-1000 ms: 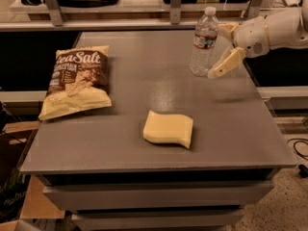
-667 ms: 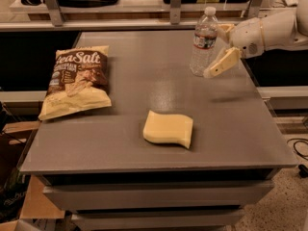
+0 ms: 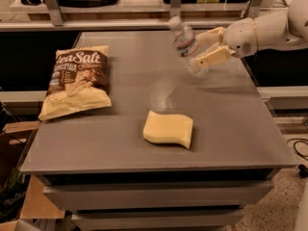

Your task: Move water bottle near sponge

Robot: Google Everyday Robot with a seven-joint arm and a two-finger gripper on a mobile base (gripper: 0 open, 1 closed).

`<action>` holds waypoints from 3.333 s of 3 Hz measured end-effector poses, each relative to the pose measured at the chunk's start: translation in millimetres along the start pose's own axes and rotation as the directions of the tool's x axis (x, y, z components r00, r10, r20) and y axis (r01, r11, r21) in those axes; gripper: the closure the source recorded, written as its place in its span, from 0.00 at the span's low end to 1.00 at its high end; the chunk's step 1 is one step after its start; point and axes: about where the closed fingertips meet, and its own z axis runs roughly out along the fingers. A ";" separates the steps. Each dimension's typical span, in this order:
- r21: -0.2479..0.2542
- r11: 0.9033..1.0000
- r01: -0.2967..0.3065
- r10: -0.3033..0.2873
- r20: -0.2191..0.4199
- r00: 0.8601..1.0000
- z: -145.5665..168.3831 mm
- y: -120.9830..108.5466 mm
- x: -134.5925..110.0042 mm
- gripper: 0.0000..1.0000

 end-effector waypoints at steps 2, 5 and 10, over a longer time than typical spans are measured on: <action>-0.023 1.000 -0.009 0.010 0.012 1.000 2.1 5.4 -4.7 0.87; -0.052 0.999 -0.005 0.005 0.000 1.000 7.1 7.7 -11.5 0.82; -0.070 0.998 -0.005 0.006 0.006 1.000 20.3 7.8 -12.7 0.00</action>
Offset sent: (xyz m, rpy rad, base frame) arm -0.0102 -0.0009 0.0066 0.0165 0.0179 0.0144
